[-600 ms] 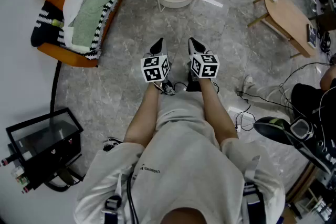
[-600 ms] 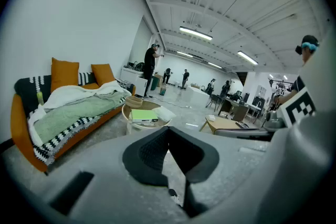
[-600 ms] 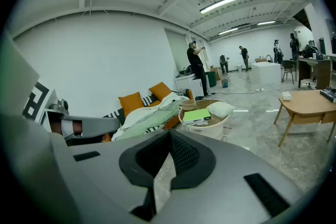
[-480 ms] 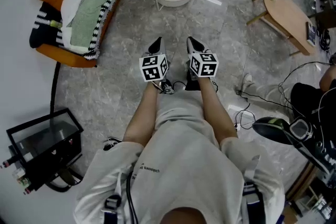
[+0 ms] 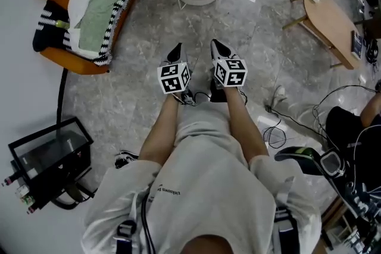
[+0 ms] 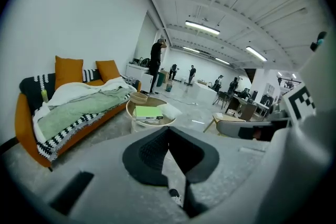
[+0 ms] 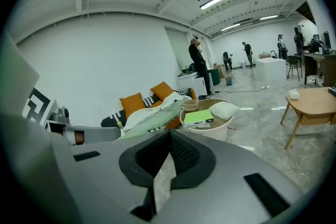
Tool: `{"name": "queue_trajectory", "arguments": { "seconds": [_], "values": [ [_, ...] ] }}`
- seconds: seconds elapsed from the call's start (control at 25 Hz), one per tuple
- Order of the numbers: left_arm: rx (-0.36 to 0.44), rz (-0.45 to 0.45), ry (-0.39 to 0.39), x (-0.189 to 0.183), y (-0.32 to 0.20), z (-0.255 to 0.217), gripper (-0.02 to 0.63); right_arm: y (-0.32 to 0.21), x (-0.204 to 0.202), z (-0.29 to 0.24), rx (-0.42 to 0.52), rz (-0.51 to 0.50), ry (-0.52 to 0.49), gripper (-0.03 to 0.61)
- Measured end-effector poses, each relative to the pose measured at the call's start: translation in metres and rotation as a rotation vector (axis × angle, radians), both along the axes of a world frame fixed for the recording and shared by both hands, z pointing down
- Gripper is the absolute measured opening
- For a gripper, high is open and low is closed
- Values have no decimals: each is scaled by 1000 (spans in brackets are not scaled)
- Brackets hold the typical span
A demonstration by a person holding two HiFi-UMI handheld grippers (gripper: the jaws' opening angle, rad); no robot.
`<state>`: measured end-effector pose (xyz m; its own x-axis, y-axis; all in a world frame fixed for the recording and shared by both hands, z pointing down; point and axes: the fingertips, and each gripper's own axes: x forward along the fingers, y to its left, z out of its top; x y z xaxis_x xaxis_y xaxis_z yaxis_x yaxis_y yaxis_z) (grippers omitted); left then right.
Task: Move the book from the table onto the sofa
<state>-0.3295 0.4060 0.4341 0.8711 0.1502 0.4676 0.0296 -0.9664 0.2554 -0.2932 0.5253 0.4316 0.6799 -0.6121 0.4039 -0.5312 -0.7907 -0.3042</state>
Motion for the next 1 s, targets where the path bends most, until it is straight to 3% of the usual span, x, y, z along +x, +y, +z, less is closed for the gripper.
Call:
{"name": "queue_trajectory", "arguments": {
  "seconds": [0.4, 0.6, 0.76, 0.92, 1.0],
  "values": [
    [55, -23, -27, 82, 11, 5, 9, -17, 81, 11, -28, -192, -5, 5],
    [48, -75, -63, 119, 17, 24, 9, -14, 116, 32, -103, -316, -6, 6],
    [30, -95, -93, 140, 30, 32, 9, 6, 139, 44, -126, -337, -34, 6],
    [-37, -158, -124, 146, 46, 43, 9, 29, 148, 46, -44, -407, -84, 5],
    [-50, -189, -126, 146, 52, 46, 9, 45, 157, 44, 18, -389, -108, 5]
  ]
}}
